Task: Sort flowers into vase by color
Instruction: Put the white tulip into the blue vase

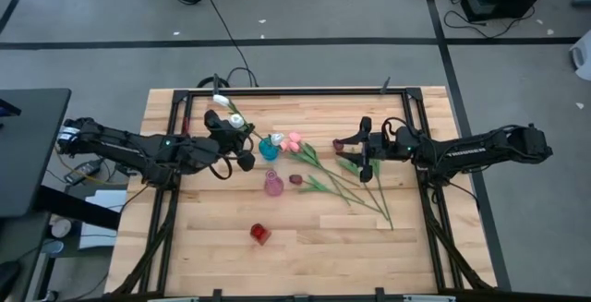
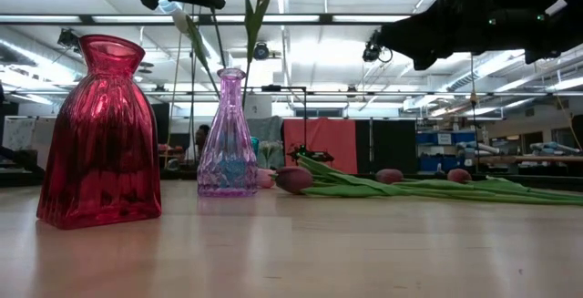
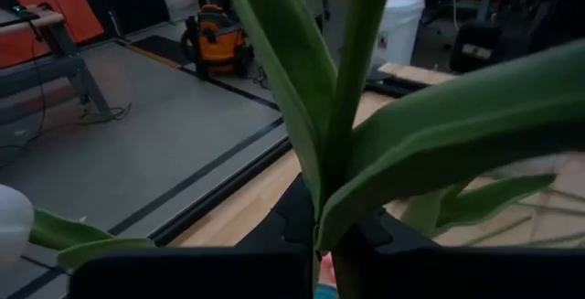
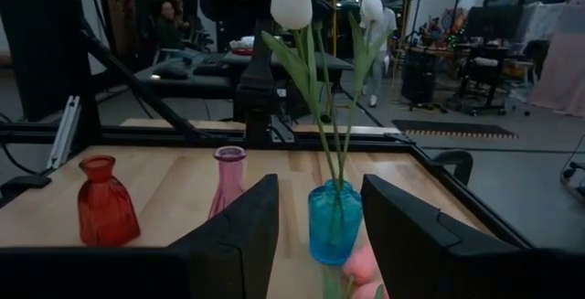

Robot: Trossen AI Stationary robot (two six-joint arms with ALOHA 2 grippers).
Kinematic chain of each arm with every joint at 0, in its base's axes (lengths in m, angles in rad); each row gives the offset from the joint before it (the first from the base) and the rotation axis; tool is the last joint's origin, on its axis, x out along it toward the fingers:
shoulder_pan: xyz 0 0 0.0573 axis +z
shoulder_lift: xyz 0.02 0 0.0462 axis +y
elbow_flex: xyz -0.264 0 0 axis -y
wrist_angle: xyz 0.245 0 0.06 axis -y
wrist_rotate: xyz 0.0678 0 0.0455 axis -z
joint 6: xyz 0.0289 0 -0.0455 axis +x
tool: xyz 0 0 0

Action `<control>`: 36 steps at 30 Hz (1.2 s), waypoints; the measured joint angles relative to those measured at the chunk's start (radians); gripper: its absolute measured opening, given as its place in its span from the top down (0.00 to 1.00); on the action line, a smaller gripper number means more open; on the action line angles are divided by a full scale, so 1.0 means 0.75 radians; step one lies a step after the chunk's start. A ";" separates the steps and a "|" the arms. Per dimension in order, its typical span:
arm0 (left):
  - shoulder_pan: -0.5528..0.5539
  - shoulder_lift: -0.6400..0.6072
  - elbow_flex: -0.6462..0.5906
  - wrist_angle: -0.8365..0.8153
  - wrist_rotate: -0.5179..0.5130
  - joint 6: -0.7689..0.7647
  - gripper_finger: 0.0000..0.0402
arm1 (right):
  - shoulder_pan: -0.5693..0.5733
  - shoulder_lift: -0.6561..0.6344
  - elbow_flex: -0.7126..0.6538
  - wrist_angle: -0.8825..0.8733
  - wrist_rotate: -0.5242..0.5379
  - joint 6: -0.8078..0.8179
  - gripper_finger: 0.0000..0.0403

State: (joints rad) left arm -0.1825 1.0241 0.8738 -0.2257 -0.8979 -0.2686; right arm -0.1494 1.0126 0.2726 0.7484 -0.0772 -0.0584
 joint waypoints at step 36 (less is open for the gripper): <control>0.296 0.321 0.004 0.021 0.563 -0.067 0.93 | -0.035 0.000 0.000 -0.025 -0.003 0.004 0.59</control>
State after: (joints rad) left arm 0.0393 1.2648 0.8764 -0.2099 -0.4759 -0.3189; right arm -0.1757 1.0126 0.2726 0.7296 -0.0796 -0.0551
